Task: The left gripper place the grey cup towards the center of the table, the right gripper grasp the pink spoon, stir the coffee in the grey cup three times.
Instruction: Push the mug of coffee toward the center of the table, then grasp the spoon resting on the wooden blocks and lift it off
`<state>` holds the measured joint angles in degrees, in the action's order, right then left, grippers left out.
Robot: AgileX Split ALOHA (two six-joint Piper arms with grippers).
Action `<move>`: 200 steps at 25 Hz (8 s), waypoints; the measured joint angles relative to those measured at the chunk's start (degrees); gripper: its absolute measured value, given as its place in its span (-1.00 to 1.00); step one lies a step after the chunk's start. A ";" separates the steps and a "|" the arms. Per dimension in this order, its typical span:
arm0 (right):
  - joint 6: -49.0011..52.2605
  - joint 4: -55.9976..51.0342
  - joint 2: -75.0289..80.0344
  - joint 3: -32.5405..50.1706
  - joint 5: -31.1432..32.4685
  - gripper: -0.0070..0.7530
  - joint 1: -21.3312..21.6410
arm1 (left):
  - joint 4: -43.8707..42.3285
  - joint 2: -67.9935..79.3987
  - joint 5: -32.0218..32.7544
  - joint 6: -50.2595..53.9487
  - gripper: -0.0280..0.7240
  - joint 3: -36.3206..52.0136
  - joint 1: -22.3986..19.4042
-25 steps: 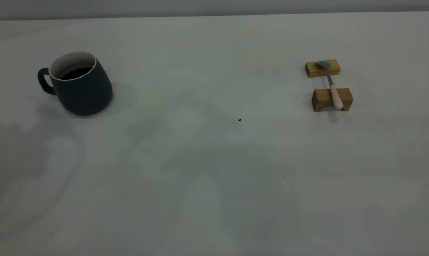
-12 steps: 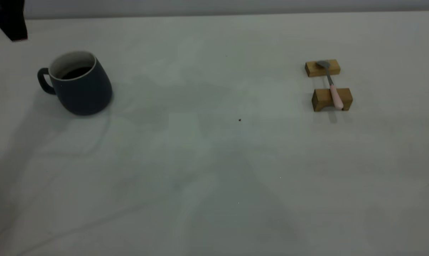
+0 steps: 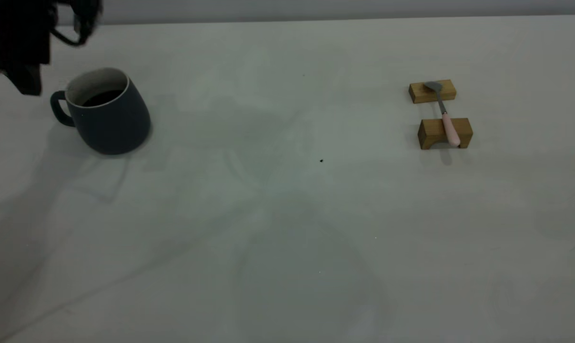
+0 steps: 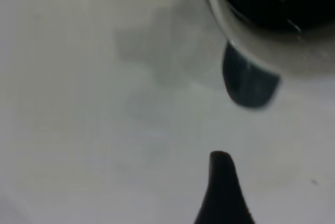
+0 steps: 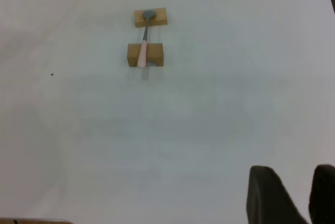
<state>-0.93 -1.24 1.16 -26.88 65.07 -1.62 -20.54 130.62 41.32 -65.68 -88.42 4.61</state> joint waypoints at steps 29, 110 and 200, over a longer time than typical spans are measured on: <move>0.00 0.00 0.00 0.00 0.00 -0.36 0.00 | -1.16 5.50 -5.10 0.47 -0.36 -0.11 7.12; 0.00 -0.05 0.00 0.00 0.00 -0.36 0.00 | 11.62 -83.67 25.56 67.27 0.26 38.48 16.15; -9.97 -7.98 126.81 -47.68 -29.51 0.72 -8.16 | 17.03 -131.69 23.45 69.90 0.26 60.48 -3.48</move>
<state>-10.90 -9.22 127.96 -74.55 35.56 -9.78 -3.51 -1.07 64.77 4.23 -27.94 1.13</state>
